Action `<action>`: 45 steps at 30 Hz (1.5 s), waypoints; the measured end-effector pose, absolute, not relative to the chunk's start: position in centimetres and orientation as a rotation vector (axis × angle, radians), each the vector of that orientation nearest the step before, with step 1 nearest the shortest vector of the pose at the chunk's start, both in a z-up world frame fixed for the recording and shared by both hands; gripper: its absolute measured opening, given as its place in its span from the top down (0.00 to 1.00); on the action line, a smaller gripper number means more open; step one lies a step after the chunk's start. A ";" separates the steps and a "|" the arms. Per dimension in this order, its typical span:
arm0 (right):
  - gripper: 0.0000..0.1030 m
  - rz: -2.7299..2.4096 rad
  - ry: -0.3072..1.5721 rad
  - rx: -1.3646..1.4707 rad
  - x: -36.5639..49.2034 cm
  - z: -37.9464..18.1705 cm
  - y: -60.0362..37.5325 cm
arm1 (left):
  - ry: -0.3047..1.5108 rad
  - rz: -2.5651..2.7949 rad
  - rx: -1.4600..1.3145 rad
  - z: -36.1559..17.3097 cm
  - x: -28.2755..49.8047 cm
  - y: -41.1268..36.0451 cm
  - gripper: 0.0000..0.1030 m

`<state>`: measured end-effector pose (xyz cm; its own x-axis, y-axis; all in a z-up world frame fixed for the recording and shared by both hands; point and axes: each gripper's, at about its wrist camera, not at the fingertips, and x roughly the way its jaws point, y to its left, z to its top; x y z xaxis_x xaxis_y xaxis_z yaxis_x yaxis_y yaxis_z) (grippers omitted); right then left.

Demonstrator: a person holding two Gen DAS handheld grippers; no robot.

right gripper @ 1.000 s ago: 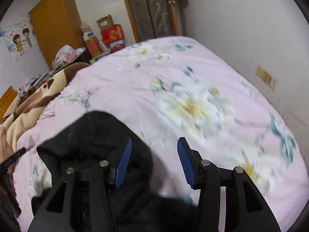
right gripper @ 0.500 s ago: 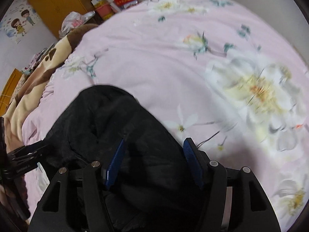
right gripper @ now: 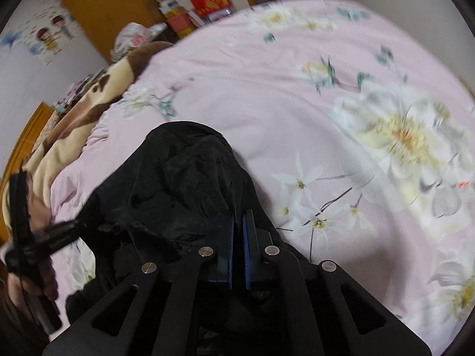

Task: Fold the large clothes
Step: 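Fold the hem up toward the hood with both grippers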

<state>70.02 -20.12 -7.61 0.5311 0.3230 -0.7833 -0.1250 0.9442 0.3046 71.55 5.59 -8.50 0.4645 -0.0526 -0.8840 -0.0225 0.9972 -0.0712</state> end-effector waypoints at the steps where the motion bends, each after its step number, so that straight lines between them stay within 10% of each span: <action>1: 0.96 0.278 0.949 0.212 69.2 -6.9 -20.1 | 1.044 -0.023 -0.053 -7.5 70.4 5.4 0.92; 14: 0.96 0.359 0.713 0.099 56.5 -0.7 -20.3 | 0.744 -0.062 -0.131 -2.9 54.9 6.2 0.91; 27: 0.96 0.355 0.707 0.134 47.5 -2.7 -22.2 | 0.838 -0.095 -0.233 -4.3 44.3 6.9 0.82; 29: 0.96 0.366 0.719 0.163 47.1 -2.8 -22.6 | 0.789 -0.139 -0.218 -2.5 42.0 7.1 0.69; 32: 0.96 0.370 0.720 0.140 46.0 -3.0 -22.5 | 0.768 -0.243 -0.256 0.2 39.8 6.6 0.23; 45: 0.96 0.360 0.729 0.105 42.2 -5.2 -22.4 | 1.007 -0.390 -0.634 0.8 43.1 1.1 0.17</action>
<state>42.17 -22.35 -5.16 0.6880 0.3567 -0.6320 -0.2846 0.9337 0.2171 43.11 1.14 0.75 0.4892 -0.5756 -0.6552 0.0167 0.7573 -0.6528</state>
